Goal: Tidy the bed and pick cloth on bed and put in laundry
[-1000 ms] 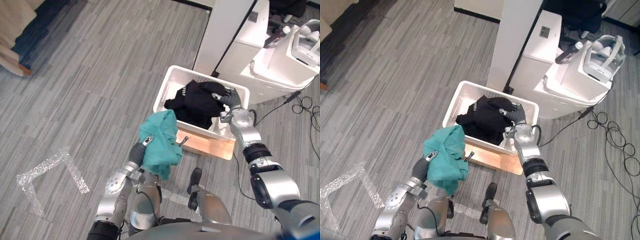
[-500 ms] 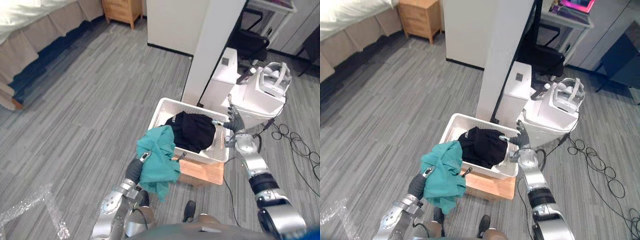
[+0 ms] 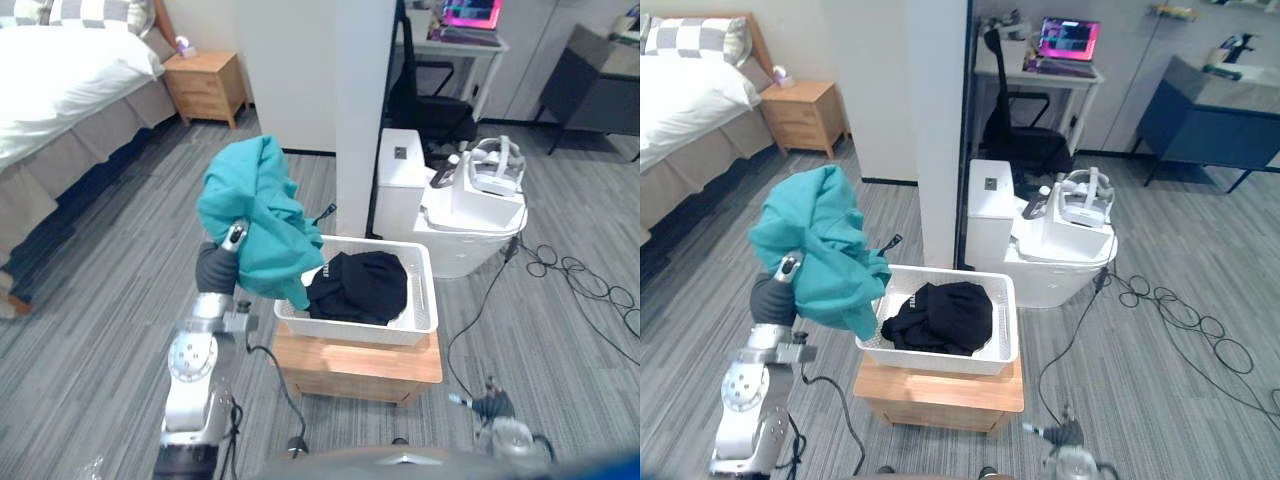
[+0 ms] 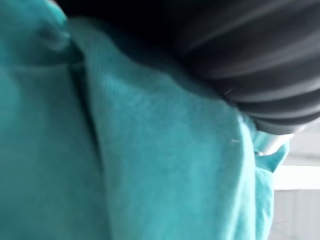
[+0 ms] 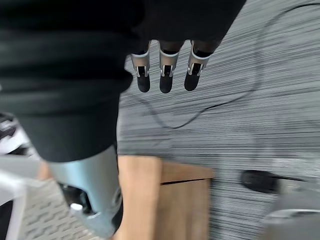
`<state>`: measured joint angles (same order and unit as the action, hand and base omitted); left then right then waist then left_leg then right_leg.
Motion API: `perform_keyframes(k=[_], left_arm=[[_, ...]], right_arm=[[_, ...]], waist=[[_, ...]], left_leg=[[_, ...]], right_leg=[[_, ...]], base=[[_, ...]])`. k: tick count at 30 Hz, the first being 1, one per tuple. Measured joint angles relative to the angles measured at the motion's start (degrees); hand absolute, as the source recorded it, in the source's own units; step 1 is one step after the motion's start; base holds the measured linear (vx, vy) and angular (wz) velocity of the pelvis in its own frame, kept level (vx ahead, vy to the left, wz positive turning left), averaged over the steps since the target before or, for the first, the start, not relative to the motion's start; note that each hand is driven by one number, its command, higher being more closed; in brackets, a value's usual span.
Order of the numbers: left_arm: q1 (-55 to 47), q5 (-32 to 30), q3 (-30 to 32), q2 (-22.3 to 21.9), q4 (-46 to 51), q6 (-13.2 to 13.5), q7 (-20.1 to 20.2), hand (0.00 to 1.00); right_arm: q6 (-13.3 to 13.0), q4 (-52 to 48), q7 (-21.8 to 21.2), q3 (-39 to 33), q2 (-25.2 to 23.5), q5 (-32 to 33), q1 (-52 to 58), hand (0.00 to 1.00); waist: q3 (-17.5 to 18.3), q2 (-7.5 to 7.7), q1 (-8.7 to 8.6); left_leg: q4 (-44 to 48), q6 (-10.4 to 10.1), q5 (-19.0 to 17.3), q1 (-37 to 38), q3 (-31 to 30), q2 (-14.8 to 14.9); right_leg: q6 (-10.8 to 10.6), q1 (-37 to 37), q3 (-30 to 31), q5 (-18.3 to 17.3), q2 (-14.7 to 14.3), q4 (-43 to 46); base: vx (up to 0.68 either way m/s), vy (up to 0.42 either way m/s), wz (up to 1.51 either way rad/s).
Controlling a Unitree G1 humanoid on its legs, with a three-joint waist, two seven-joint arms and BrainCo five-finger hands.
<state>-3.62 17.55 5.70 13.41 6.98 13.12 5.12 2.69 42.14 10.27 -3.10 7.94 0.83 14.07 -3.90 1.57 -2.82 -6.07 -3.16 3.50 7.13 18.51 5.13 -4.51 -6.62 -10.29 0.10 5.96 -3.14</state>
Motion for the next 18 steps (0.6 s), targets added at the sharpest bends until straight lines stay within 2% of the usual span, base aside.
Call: perform_keyframes(k=[2, 4, 8, 10, 12, 15, 18], left_arm=[[0.89, -2.93, 1.18, 1.47, -2.65, -1.69, -1.60, 1.00], [2.12, -5.95, 1.70, 3.49, -5.72, -2.65, -3.26, 1.00], [8.12, -9.92, 3.55, 8.26, -12.65, -2.88, -5.59, 1.00], [14.20, -11.21, 3.43, 11.29, -17.73, -2.67, -7.40, 1.00], [20.15, -13.07, 3.15, 14.13, -22.77, -2.56, -9.21, 1.00], [27.29, -16.70, 1.55, 15.96, -28.76, -2.59, -11.79, 1.00], [32.48, -19.51, 0.33, 16.62, -31.98, -2.65, -13.25, 1.00]], right_arm=[[-1.16, 1.22, -1.15, -1.06, -0.22, 0.08, 1.99, 0.00], [-2.24, 2.38, -2.35, -2.22, -0.39, 0.21, 5.01, 0.00], [-5.11, 2.80, -4.31, -3.59, -0.50, 1.10, 8.30, 0.00], [-6.94, 2.80, -5.57, -3.86, -0.54, 3.03, 7.75, 0.00], [-8.16, 2.82, -6.39, -5.38, -0.78, 4.74, 5.43, 0.00], [-9.90, 3.48, -7.73, -7.61, -0.76, 6.89, 2.57, 0.00], [-10.72, 4.52, -8.80, -8.48, -0.72, 8.16, 0.35, 0.00]], waist=[[0.08, -0.09, -0.95], [0.06, -0.05, -1.10], [0.33, 0.52, -1.19], [-0.29, 1.40, -2.17], [-2.63, 2.52, -3.20], [-5.97, 3.57, -4.43], [-9.69, 3.14, -4.59]], left_leg=[[-0.01, 0.42, -0.34, 0.10, 0.55, 0.00], [-0.01, 0.48, -0.63, 0.44, 1.78, 0.00], [0.00, 0.49, -0.78, -1.86, 4.49, 0.66], [0.01, 0.28, -0.33, -4.95, 4.96, 0.88], [0.02, 0.29, 0.44, -6.70, 5.63, 0.81], [0.10, 0.57, 1.59, -8.62, 6.47, 0.66], [0.29, 0.78, 1.88, -9.68, 7.94, 0.61]], right_leg=[[-0.02, 0.07, 0.53, 0.00, 0.06, -0.04], [-0.05, 0.28, 1.69, -0.02, -0.02, -0.24], [-0.05, 4.05, 4.93, 0.01, -0.39, 0.05], [0.02, 7.31, 6.61, 0.09, -0.92, 0.13], [0.24, 9.64, 7.80, 1.71, -1.02, 0.25], [0.71, 12.35, 9.05, 4.60, -1.11, 0.23], [1.11, 14.44, 10.69, 5.06, -1.56, 0.58]], base=[[-0.01, 0.023, -0.20], [0.02, 0.036, -0.22], [0.01, 0.021, -0.33], [0.02, -0.012, -0.23], [-0.01, -0.005, -0.18], [0.02, 0.001, -0.20], [0.04, 0.003, -0.26]])
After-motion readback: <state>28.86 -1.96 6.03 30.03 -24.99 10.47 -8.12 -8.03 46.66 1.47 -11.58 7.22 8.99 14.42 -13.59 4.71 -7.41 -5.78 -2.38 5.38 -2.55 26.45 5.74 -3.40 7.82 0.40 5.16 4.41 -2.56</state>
